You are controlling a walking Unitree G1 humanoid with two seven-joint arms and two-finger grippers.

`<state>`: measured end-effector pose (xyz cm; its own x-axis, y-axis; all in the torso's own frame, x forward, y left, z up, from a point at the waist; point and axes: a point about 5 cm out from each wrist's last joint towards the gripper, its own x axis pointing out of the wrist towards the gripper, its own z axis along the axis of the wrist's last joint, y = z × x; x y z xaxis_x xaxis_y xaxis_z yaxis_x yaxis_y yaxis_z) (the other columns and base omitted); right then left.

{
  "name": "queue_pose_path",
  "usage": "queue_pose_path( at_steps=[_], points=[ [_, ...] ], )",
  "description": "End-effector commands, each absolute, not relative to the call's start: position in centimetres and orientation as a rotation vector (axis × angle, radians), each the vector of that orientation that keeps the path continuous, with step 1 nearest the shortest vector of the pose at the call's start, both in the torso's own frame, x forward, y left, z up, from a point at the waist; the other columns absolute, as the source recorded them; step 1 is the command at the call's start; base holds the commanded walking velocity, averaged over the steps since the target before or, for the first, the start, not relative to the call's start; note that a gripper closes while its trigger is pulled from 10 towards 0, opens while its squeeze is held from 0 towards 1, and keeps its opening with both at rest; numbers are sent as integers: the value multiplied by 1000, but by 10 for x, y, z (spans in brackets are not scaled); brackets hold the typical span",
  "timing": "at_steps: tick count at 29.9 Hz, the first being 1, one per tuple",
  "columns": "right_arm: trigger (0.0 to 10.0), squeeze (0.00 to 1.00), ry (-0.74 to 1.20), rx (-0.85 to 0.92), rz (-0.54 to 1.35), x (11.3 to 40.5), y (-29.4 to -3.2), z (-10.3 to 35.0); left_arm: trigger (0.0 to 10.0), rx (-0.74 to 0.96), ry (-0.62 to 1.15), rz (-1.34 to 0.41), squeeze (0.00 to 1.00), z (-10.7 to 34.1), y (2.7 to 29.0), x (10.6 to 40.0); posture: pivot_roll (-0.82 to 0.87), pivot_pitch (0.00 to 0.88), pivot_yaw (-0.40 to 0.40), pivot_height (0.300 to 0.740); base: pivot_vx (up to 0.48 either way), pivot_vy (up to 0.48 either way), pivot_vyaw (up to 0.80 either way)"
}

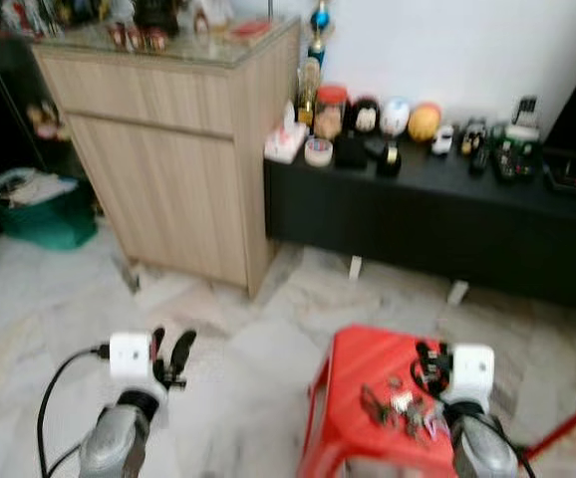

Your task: Hang keys on a hook

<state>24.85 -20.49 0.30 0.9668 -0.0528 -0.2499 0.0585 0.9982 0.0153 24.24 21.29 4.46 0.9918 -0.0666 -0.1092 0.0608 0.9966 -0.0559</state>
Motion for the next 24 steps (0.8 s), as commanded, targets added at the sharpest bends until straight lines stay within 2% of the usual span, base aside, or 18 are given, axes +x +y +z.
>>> queue_pose_path(
  at_steps=[1, 10, 20, 24],
  points=[
    [10000, 0, 257, 35, -63, 249, -207, 3, 10000, -49, 124, -66, 0, 43, 210, 243, 69, 0, -48, 630, 0, 0, 0],
    [10000, 0, 297, 38, 32, 248, -196, -3, 10000, -77, 131, -46, 0, 42, 209, 244, 71, 0, -53, 630, 0, 0, 0],
    [10000, 0, 327, 51, 12, 246, -200, -6, 10000, -72, 138, -43, 0, 41, 210, 240, 73, 0, -51, 630, 0, 0, 0],
    [10000, 0, 342, 44, 45, 246, -197, -8, 10000, -69, 148, -48, 0, 39, 208, 241, 67, 0, -48, 605, 0, 0, 0]
  ],
)
